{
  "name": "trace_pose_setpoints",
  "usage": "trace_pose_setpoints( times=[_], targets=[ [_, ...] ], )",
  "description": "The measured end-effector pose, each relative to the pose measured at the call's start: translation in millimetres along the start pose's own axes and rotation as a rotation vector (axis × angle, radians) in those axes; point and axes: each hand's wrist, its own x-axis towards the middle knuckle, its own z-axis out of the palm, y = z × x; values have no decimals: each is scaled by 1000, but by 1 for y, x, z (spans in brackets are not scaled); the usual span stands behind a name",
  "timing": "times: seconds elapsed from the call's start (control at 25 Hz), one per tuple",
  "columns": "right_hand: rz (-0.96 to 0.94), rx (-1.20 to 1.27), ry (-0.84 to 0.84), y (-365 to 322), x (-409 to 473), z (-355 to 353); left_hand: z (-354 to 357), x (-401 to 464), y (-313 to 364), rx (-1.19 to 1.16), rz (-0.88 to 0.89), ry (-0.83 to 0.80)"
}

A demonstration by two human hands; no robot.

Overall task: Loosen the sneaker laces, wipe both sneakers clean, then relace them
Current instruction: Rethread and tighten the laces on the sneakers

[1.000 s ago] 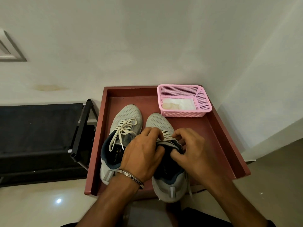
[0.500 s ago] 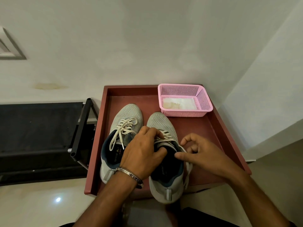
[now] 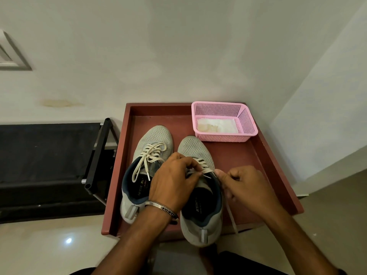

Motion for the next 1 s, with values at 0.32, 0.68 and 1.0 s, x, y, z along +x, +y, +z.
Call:
trace_pose_setpoints(
  times=[0.32, 0.68, 1.0],
  targets=[
    [65, 33, -48, -5, -3, 3, -5, 10, 10, -1100, -203, 192],
    [-13, 40, -191, -5, 0, -6, -12, -8, 6, -273, -66, 388],
    [71, 155, -337, -6, 0, -8, -7, -26, 8, 197, -92, 83]
  ],
)
